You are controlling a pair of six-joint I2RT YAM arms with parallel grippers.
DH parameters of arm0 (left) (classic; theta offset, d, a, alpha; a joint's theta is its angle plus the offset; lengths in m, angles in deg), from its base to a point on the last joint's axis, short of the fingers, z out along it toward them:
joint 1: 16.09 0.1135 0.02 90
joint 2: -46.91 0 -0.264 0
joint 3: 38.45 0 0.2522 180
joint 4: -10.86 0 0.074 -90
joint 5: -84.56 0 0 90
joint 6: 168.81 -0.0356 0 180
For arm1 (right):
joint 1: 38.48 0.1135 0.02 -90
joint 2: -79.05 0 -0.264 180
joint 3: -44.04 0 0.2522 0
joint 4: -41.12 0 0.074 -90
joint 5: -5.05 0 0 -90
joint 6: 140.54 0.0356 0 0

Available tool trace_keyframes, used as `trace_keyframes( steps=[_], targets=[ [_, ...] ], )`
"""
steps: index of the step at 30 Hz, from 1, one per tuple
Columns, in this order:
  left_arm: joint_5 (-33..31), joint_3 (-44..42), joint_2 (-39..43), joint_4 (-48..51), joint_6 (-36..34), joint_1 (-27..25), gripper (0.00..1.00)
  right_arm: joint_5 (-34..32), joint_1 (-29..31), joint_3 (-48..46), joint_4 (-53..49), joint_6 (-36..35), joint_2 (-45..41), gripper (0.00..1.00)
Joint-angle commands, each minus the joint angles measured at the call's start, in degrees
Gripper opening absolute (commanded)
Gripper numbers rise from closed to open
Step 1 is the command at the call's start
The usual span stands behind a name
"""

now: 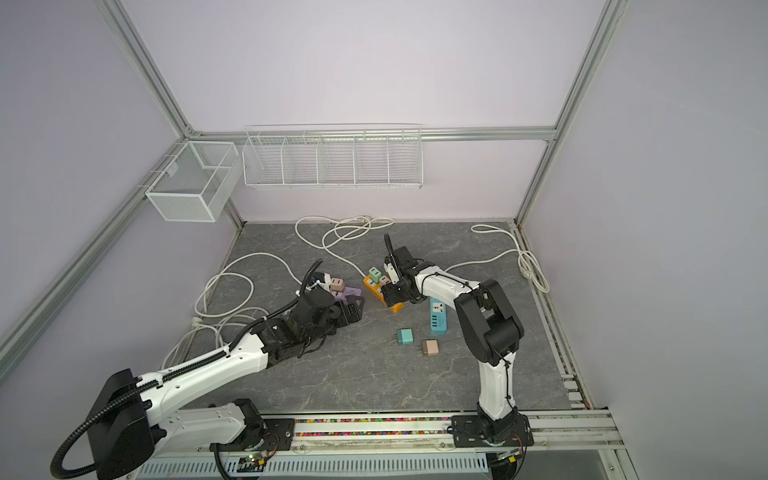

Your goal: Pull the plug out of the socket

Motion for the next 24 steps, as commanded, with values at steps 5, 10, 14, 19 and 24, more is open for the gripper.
trace_keyframes(
  steps=[5, 10, 14, 19, 24],
  targets=[
    [-2.2, -1.0, 2.2, 0.1, 0.8, 0.4, 0.99, -2.3, 1.7, 1.6, -2.0, -2.2, 2.8, 0.65],
    [-2.0, -0.9, 2.2, 0.3, 1.0, 0.5, 0.99, -2.8, 2.3, 1.9, -2.0, -2.2, 3.7, 0.60],
    [-1.9, -1.0, 1.9, 0.2, 1.0, 0.5, 0.99, -2.2, 2.2, 2.0, -2.1, -2.1, 4.1, 0.55],
    [-0.9, -1.1, 1.4, -0.4, 1.4, 0.5, 0.99, -2.9, 2.2, 1.0, -3.3, -1.1, 2.8, 0.49],
    [0.2, -1.1, 0.5, -1.5, 1.9, 0.5, 0.99, -5.4, 2.3, -1.9, -4.5, 1.5, -0.1, 0.48]
  ],
)
